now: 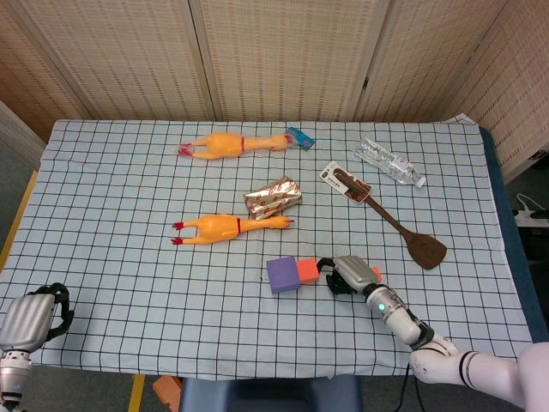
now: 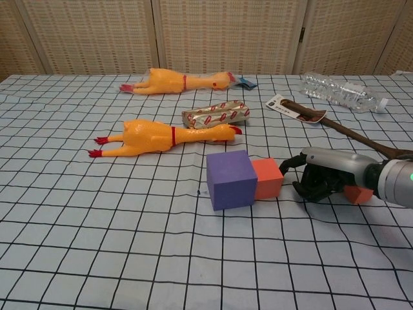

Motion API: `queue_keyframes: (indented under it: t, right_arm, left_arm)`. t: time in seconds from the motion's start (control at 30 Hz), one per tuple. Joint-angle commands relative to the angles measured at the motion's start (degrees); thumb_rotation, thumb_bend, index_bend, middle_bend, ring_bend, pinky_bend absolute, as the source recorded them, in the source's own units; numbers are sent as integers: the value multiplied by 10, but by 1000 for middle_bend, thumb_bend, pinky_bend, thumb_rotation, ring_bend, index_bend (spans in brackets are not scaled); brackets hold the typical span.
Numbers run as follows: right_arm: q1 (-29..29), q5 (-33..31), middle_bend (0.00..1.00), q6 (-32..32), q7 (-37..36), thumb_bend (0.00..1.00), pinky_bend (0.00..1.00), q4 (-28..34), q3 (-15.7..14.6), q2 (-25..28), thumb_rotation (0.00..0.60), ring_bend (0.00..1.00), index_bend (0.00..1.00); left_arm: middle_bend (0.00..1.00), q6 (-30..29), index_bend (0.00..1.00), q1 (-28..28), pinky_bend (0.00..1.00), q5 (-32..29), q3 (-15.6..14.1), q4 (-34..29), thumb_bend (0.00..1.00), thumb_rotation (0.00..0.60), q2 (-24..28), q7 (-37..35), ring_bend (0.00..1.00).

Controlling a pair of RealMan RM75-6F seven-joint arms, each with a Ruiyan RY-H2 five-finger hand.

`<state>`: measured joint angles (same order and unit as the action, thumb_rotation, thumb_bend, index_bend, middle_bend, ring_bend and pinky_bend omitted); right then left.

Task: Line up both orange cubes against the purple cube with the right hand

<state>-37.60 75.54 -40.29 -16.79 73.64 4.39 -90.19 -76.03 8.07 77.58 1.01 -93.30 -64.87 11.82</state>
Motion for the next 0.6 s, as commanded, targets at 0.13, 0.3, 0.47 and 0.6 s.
queue_keyframes:
  t: [0.13,0.3,0.47,0.6]
  right_arm:
    - [-1,3,954,-1,-3,622,910,-7,-1,-6,600,873,373]
    - [1,4,954,-5,-3,622,910,-10,-2,-5,600,873,370]
    - [15,9,954,-55,24,552,911,-3,7,7,600,873,342]
    - [26,4,954,-104,70,429,910,6,21,16,600,873,330]
  left_arm:
    - [371,0,264,0,514,0,0,-1,407,600,1,0,392]
    - [371,0,264,-1,513,-1,0,0,407,600,1,-2,393]
    - [371,-1,264,-1,514,-1,0,-1,408,600,2,-1,392]
    - [372,-1,264,-1,513,-2,0,-1,408,600,1,0,392]
